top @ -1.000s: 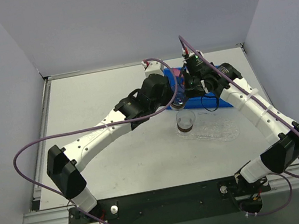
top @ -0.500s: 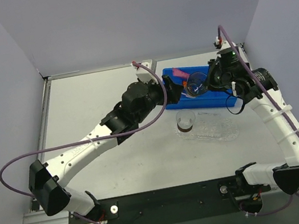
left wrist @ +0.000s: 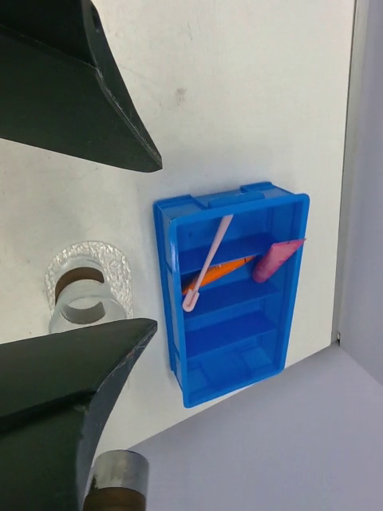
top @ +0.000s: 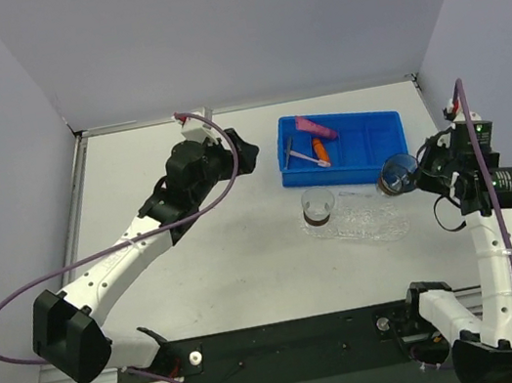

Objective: Prepare toiletry sets of a toothbrush and toothpaste on the tray

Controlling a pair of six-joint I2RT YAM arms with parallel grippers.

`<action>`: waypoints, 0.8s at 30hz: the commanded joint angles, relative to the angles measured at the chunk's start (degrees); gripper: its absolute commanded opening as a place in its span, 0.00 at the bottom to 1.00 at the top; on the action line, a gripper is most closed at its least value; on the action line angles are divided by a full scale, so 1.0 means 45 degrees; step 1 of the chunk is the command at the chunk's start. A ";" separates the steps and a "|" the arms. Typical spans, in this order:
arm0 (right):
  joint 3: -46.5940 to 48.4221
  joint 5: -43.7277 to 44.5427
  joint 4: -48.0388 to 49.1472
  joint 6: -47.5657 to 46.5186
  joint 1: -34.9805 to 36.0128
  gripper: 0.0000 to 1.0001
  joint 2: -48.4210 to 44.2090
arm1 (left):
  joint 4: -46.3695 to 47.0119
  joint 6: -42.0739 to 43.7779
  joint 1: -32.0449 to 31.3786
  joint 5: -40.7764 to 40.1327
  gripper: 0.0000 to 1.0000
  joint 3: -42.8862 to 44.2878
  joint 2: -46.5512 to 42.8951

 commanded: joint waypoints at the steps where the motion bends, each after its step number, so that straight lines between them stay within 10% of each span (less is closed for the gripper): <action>1: -0.1109 -0.1252 -0.0023 -0.0272 -0.0777 0.00 -0.0208 | 0.0200 -0.0010 0.0565 0.0681 0.84 -0.0362 -0.0705; 24: -0.1558 -0.0649 -0.0256 -0.1854 -0.2144 0.00 0.0378 | 0.0141 0.0010 0.1074 0.0858 0.85 -0.0911 -0.0706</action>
